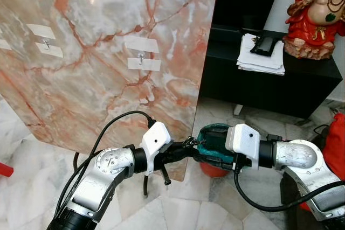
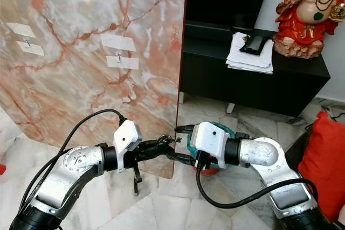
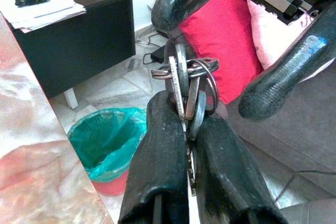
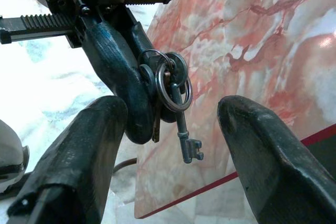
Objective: Hang keys on a hook
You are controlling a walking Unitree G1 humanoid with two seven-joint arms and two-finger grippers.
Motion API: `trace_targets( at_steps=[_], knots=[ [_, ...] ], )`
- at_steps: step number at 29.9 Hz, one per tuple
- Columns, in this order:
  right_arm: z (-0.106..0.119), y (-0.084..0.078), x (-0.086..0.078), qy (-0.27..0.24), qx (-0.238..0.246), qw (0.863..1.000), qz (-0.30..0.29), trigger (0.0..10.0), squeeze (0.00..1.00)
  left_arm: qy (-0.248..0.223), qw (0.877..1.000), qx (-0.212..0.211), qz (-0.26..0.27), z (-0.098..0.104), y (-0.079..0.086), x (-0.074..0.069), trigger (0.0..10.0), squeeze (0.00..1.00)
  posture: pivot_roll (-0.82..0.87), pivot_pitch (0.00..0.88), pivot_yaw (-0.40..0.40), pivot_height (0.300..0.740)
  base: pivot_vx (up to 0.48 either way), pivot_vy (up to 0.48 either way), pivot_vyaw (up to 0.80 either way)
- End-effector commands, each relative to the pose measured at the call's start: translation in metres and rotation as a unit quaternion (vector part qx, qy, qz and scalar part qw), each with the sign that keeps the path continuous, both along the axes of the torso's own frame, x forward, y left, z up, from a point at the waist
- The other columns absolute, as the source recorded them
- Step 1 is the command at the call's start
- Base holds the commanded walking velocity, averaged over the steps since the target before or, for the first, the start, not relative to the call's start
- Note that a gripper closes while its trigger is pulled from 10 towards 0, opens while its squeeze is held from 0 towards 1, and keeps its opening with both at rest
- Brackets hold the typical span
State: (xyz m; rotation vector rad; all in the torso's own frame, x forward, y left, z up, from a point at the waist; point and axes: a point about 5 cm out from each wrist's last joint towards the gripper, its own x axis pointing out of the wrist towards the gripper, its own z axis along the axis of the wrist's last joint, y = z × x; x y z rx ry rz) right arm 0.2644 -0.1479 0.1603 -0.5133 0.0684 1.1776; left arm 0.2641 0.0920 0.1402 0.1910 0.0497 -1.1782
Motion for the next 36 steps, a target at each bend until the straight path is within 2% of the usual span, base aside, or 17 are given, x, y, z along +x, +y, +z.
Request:
trace_targets(
  at_steps=[1, 10, 21, 23, 24, 26, 36],
  knots=[
    [0.004, 0.001, 0.001, -0.013, 0.001, 1.000, 0.002, 10.0, 0.00, -0.002, 1.000, 0.008, -0.004, -0.003, -0.001, -0.001, 10.0, 0.00, -0.01, 0.065, -0.006, 0.740, 0.000, 0.000, 0.00],
    [0.010, 0.003, 0.011, -0.048, 0.014, 0.998, -0.026, 10.0, 0.00, 0.001, 1.000, 0.013, -0.010, -0.004, -0.001, -0.002, 10.0, 0.00, 0.00, 0.064, -0.004, 0.740, 0.000, 0.000, 0.00],
    [0.009, 0.002, 0.014, -0.055, 0.011, 0.998, -0.032, 10.0, 0.00, 0.000, 1.000, 0.014, -0.010, -0.004, -0.001, -0.002, 10.0, 0.00, 0.00, 0.066, -0.005, 0.740, 0.000, 0.000, 0.00],
    [0.008, 0.003, 0.014, -0.054, 0.011, 0.998, -0.028, 7.5, 0.00, 0.000, 1.000, 0.014, -0.009, -0.004, -0.001, -0.002, 10.0, 0.00, 0.00, 0.066, -0.005, 0.740, 0.000, 0.000, 0.00],
    [0.008, 0.004, 0.014, -0.054, 0.010, 0.998, -0.027, 4.3, 0.00, -0.001, 1.000, 0.014, -0.009, -0.004, -0.001, -0.002, 10.0, 0.00, 0.00, 0.066, -0.005, 0.740, 0.000, 0.000, 0.00],
    [0.007, 0.004, 0.013, -0.054, 0.007, 0.998, -0.023, 0.0, 0.00, -0.001, 1.000, 0.014, -0.008, -0.004, -0.001, -0.002, 10.0, 0.00, 0.00, 0.066, -0.006, 0.740, 0.000, 0.000, 0.00],
    [0.009, 0.006, 0.012, -0.055, 0.013, 0.998, -0.016, 0.0, 0.00, -0.001, 1.000, 0.013, -0.008, -0.004, -0.002, -0.002, 10.0, 0.00, -0.01, 0.066, -0.005, 0.740, 0.000, 0.000, 0.00]
  ],
)
